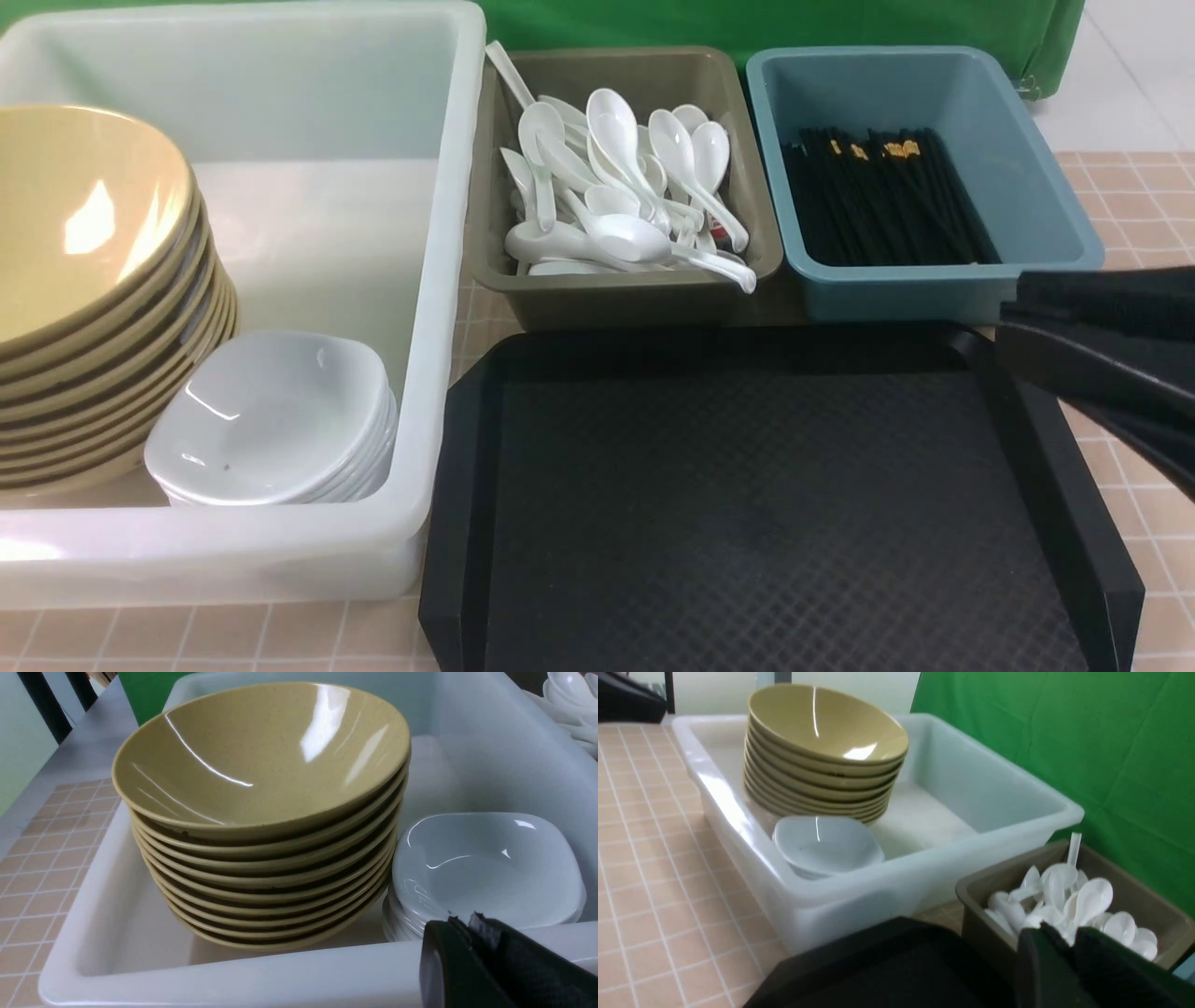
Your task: On brown table put chopsticks spoon bowls plates into blue grey white boxes.
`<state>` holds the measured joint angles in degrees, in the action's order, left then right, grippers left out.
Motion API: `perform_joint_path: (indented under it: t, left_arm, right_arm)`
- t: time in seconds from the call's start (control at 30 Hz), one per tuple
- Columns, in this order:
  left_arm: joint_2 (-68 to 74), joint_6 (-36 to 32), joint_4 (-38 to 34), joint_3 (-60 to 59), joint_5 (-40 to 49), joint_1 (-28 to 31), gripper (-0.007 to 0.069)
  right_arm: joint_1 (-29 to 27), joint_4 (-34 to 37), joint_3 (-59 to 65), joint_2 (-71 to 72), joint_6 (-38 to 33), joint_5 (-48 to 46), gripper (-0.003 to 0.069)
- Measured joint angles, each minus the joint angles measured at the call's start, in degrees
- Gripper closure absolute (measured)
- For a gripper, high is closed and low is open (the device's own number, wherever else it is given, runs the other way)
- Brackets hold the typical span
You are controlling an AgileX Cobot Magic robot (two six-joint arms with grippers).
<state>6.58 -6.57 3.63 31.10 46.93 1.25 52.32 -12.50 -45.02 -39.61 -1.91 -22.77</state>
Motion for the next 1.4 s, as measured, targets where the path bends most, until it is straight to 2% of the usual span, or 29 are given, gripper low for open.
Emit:
perform_joint_path:
  t: [0.47, 0.63, 0.67, 0.7, 0.87, 0.9, 0.93, 0.97, 1.03, 1.1, 1.2, 1.4]
  left_arm:
    - [0.0, 0.0, 0.0, 0.0, 0.0, 0.0, 0.0623]
    - [0.0, 0.0, 0.0, 0.0, 0.0, 0.0, 0.0623]
    - [0.0, 0.0, -0.1, 0.0, 0.0, 0.0, 0.0623]
    - [0.0, 0.0, -0.1, 0.0, 0.0, 0.0, 0.0623]
    - [0.0, 0.0, -0.1, 0.0, 0.0, 0.0, 0.0623]
    - [0.0, 0.0, -0.1, 0.0, 0.0, 0.0, 0.0623]
    - [0.0, 0.0, -0.1, 0.0, 0.0, 0.0, 0.0623]
    - [0.0, 0.0, -0.1, 0.0, 0.0, 0.0, 0.0623]
    - [0.0, 0.0, -0.1, 0.0, 0.0, 0.0, 0.0623]
    - [0.0, 0.0, -0.1, 0.0, 0.0, 0.0, 0.0623]
    - [-0.1, 0.0, -0.1, 0.0, 0.0, 0.0, 0.0623]
    - [-0.1, 0.0, -0.1, 0.0, 0.3, 0.0, 0.0623]
  right_arm:
    - [0.0, 0.0, 0.9, 0.6, 0.0, -0.5, 0.0512]
    - [-3.3, -0.1, 7.3, 6.6, 2.4, 1.7, 0.0571]
    - [-6.9, -0.1, 10.5, 10.0, 3.4, 3.5, 0.0613]
    - [-9.7, -0.2, 12.7, 12.3, 3.8, 4.8, 0.0621]
    - [-26.5, -0.2, 22.9, 24.3, 6.1, 7.3, 0.0624]
    - [-27.3, -0.2, 23.8, 24.9, 6.2, 7.3, 0.0624]
    - [-33.9, -0.3, 27.3, 29.3, 6.3, 7.3, 0.0624]
    - [-34.7, -0.3, 27.7, 29.3, 6.3, 7.3, 0.0624]
    - [-43.4, -0.3, 33.2, 35.6, 6.7, 7.0, 0.0624]
    - [-48.5, -0.4, 36.3, 38.9, 8.1, 7.0, 0.0624]
    - [-54.1, -0.4, 41.9, 40.2, 12.9, 6.7, 0.0624]
    - [-56.2, 0.0, 46.6, 40.3, 18.3, 6.3, 0.0624]
